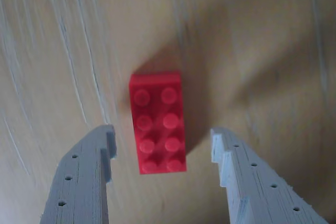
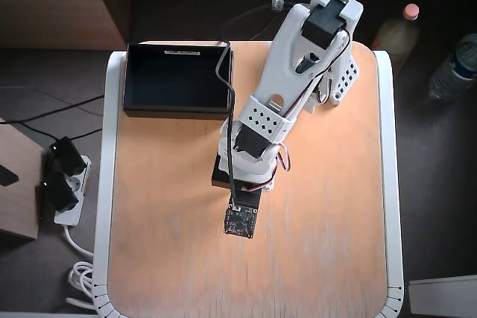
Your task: Grasp a lego block and put it in the bin.
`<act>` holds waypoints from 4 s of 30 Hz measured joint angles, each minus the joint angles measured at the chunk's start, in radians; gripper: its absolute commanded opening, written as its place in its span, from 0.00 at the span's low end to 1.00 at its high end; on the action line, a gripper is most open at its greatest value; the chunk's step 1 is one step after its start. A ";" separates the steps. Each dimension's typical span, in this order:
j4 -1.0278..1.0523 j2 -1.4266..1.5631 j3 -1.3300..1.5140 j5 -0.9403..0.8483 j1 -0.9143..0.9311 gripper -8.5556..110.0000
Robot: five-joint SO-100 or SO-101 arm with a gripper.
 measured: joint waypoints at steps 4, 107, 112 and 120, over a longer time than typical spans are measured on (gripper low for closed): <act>-0.023 -0.021 0.000 0.000 0.000 0.23; 0.380 0.117 -0.377 -0.094 1.009 0.08; 0.345 0.078 -0.377 -0.110 1.008 0.08; 0.307 0.031 -0.377 -0.150 0.973 0.14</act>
